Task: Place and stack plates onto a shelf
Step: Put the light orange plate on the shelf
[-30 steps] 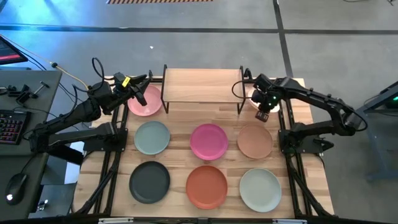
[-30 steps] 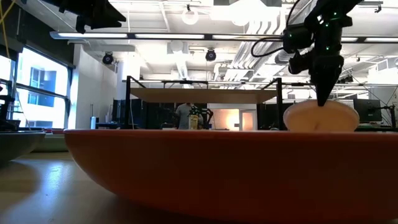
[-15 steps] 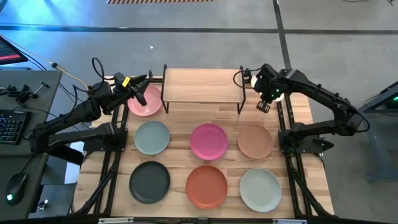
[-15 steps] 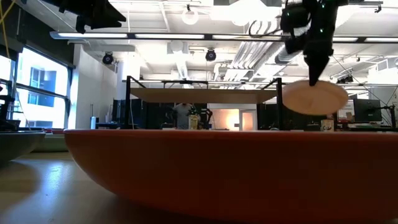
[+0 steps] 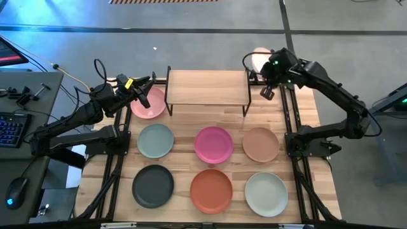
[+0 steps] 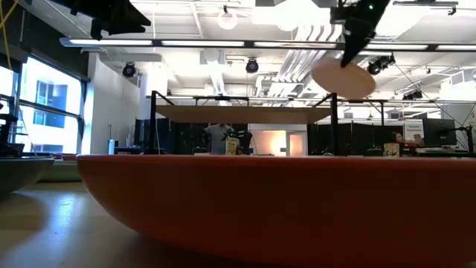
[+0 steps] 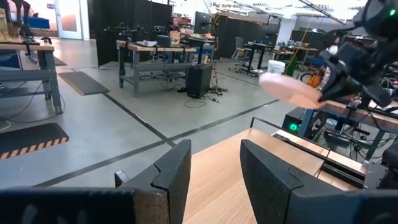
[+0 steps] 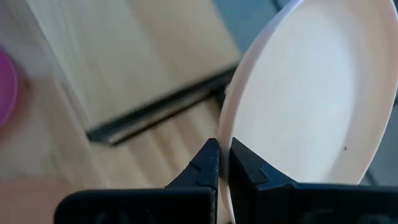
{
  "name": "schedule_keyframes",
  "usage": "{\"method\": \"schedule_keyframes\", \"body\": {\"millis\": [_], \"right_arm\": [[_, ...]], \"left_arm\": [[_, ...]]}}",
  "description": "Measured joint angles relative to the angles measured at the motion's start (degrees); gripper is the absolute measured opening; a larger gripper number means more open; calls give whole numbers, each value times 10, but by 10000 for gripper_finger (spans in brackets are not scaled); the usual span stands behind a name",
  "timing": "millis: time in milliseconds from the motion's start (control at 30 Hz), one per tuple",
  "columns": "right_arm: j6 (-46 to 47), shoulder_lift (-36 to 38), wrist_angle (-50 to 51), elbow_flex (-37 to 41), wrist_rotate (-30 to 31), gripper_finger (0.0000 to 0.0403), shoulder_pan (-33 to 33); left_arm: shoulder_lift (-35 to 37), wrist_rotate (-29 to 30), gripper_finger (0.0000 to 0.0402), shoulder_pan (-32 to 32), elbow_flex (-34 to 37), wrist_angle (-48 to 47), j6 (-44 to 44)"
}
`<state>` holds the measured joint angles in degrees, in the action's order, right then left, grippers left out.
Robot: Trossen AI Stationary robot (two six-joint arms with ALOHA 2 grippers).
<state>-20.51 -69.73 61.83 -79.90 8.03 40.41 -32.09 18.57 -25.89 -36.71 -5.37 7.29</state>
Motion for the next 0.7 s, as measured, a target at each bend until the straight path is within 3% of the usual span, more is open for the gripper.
{"method": "schedule_keyframes", "body": {"millis": [233, 700], "right_arm": [[-71, -3, -89, -4, -24, 0, -19], [-244, -55, -127, -4, -56, 0, -101]], "left_arm": [[0, 0, 129, 0, 0, 0, -5], [0, 0, 129, 0, 0, 0, -15]]}}
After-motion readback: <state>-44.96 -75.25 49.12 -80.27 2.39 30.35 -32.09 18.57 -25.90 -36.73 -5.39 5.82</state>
